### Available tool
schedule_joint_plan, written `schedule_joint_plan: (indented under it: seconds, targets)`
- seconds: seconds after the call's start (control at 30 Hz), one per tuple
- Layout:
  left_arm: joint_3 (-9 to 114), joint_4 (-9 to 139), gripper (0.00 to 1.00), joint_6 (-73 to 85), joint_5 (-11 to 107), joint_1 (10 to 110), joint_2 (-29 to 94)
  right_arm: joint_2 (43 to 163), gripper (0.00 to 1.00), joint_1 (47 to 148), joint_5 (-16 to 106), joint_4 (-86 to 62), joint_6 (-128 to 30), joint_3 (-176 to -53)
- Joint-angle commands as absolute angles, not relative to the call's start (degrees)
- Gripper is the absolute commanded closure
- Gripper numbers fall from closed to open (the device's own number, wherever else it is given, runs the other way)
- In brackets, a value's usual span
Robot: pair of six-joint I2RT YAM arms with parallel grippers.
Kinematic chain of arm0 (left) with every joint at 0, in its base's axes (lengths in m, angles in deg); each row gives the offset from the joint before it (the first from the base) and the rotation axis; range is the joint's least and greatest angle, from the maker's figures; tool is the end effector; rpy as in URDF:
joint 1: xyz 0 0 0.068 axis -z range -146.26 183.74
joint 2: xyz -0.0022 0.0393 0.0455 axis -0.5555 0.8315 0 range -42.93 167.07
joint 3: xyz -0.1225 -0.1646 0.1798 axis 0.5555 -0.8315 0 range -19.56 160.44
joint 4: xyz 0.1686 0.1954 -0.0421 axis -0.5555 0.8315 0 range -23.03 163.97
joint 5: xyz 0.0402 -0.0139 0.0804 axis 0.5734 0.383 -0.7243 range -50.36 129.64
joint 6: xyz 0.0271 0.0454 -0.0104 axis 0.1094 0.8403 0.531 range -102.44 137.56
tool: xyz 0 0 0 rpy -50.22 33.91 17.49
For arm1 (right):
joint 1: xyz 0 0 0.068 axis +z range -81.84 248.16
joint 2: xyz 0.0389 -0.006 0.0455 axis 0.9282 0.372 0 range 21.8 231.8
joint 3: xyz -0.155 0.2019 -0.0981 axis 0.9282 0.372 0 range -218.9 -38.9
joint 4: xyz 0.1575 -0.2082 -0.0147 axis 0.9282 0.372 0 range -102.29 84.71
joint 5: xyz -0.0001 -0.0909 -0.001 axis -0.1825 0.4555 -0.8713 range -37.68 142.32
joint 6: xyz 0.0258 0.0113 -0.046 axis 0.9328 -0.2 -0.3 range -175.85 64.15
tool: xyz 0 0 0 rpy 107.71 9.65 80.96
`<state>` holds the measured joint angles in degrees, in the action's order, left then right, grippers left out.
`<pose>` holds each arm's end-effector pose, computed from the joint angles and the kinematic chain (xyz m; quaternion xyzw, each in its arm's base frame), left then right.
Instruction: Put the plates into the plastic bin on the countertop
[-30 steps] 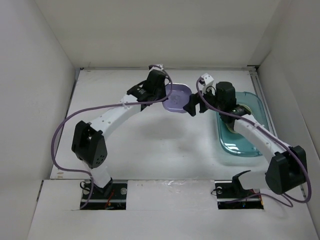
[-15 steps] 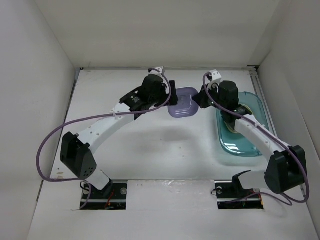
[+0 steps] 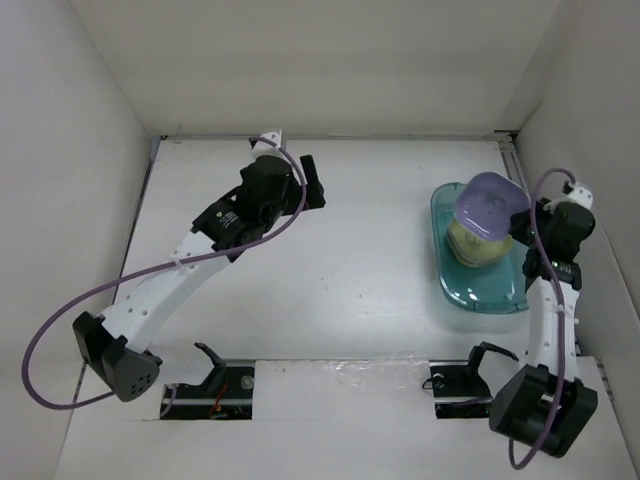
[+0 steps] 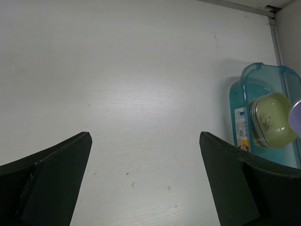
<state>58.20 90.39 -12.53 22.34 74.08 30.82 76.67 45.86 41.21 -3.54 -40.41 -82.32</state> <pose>0.2266 -0.1785 0.4081 -0.0144 0.8115 -0.2291 0.5374 0.2083 -0.0781 0.3019 0.2117 0.7903 0.0452 0.5732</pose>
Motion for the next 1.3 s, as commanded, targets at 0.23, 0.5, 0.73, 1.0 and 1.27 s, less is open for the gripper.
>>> schedule_joint_plan:
  seconds: [0.23, 0.5, 0.73, 1.0, 1.27]
  targets:
    - [50.1, 94.2, 0.00, -12.8, 18.9, 73.8, 21.5, 75.9, 1.00, 38.1, 44.3, -4.7, -28.3, -75.9]
    - [49.1, 94.2, 0.00, -12.8, 19.4, 73.8, 20.9, 71.0, 0.01, 39.3, 40.9, -8.2, -30.0, -76.5]
    - [51.0, 95.9, 0.00, -15.2, 14.5, 73.8, 19.7, 64.9, 0.01, 42.1, 33.4, -0.3, -42.8, -85.6]
    - [53.9, 104.5, 0.00, -15.3, 5.2, 73.8, 12.8, 66.7, 0.01, 66.5, 46.6, 26.9, -66.4, -106.0]
    - [55.0, 111.0, 0.00, -14.2, 5.4, 73.8, -0.6, 52.6, 0.01, 82.0, 60.6, 42.4, -72.4, -115.5]
